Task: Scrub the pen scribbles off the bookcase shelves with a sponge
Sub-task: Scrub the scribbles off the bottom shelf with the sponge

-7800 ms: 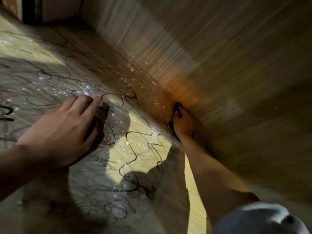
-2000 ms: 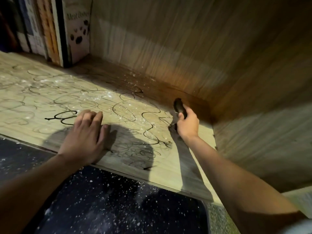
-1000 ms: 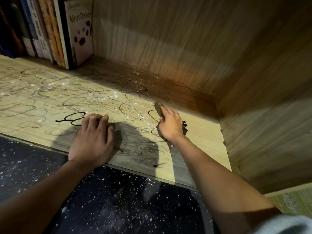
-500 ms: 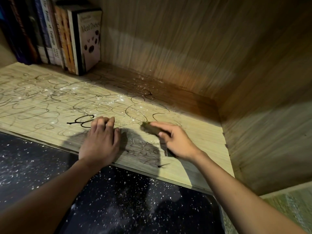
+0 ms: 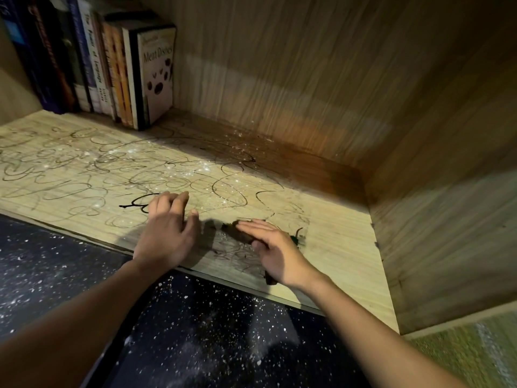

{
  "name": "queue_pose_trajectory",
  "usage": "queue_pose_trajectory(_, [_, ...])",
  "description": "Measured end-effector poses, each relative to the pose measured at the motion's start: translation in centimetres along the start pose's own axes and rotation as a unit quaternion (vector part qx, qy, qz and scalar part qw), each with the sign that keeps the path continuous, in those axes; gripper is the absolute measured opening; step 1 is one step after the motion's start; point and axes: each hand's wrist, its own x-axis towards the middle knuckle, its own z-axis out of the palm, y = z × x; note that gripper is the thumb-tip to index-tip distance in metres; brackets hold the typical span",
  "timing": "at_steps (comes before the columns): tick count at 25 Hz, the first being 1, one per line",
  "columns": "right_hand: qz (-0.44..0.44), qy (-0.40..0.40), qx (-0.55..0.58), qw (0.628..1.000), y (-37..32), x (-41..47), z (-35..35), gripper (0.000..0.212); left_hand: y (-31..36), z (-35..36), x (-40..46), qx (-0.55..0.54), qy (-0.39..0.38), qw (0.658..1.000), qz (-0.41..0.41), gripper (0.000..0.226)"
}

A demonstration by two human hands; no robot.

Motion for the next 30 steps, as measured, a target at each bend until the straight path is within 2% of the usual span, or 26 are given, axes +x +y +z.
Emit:
queue_pose_trajectory(1, [0.037, 0.010, 0.069, 0.997, -0.6, -0.2, -0.9, 0.052, -0.4, -0.3, 0.0, -0.009, 0.019, 1.000, -0.011, 0.076])
queue_pose_trajectory(3, [0.098, 0.115, 0.147, 0.977, -0.5, -0.3, -2.6, 0.049, -1.5, -0.8, -0.1, 0.008, 0.060, 0.998, -0.027, 0.072])
queue_pose_trajectory(4, [0.111, 0.173, 0.122, 0.971, 0.1, -0.1, -3.1, 0.047, -2.0, -1.0, -0.3, 0.028, 0.068, 0.997, -0.027, 0.070])
queue_pose_trajectory(5, [0.119, 0.195, 0.075, 0.971, 0.8, 0.2, -3.4, 0.044, -2.4, -1.1, -0.4, 0.052, 0.065, 0.996, -0.022, 0.069])
queue_pose_trajectory(8, [0.124, 0.099, -0.117, 0.980, 1.4, -0.3, -1.5, 0.042, -2.7, -0.9, -0.6, 0.127, 0.036, 0.991, -0.002, 0.067])
queue_pose_trajectory(10, [0.084, 0.117, -0.174, 0.974, 1.1, -0.6, 0.4, 0.045, -2.7, -0.7, -0.4, 0.147, 0.030, 0.989, 0.004, 0.067])
queue_pose_trajectory(12, [0.067, 0.151, -0.145, 0.976, 0.2, -0.6, 1.8, 0.043, -2.8, -0.7, -0.4, 0.155, 0.028, 0.987, 0.002, 0.068])
queue_pose_trajectory(16, [0.000, 0.114, 0.025, 0.993, -1.5, -0.9, 2.4, 0.036, -3.0, -0.9, -0.5, 0.153, 0.024, 0.988, 0.008, 0.070])
queue_pose_trajectory(17, [0.016, 0.123, 0.065, 0.990, -1.8, -1.2, 1.7, 0.036, -3.1, -0.9, -0.5, 0.154, 0.027, 0.988, 0.008, 0.070])
queue_pose_trajectory(19, [0.078, 0.202, 0.132, 0.967, -1.2, -2.0, -0.3, 0.041, -3.4, -0.9, -0.6, 0.155, 0.037, 0.987, 0.005, 0.068])
queue_pose_trajectory(20, [0.107, 0.256, 0.119, 0.953, -0.2, -2.6, -1.4, 0.044, -3.4, -0.9, -0.6, 0.157, 0.041, 0.987, 0.004, 0.068])
queue_pose_trajectory(22, [0.164, 0.309, -0.027, 0.937, 1.7, -3.9, -2.6, 0.048, -3.5, -0.8, -0.6, 0.162, 0.045, 0.986, 0.010, 0.067])
queue_pose_trajectory(24, [0.191, 0.295, -0.169, 0.921, 2.3, -5.4, -1.0, 0.052, -3.5, -0.8, -0.6, 0.169, 0.044, 0.984, 0.019, 0.067])
queue_pose_trajectory(26, [0.163, 0.291, -0.227, 0.915, 1.0, -6.4, 1.9, 0.061, -3.4, -0.7, -0.6, 0.175, 0.042, 0.983, 0.026, 0.066])
queue_pose_trajectory(28, [0.126, 0.253, -0.200, 0.938, -1.8, -6.6, 4.6, 0.064, -3.3, -0.9, -0.8, 0.174, 0.049, 0.983, 0.028, 0.064])
queue_pose_trajectory(30, [0.092, 0.176, -0.131, 0.971, -3.5, -5.9, 5.5, 0.056, -3.3, -1.2, -1.0, 0.173, 0.048, 0.983, 0.027, 0.063])
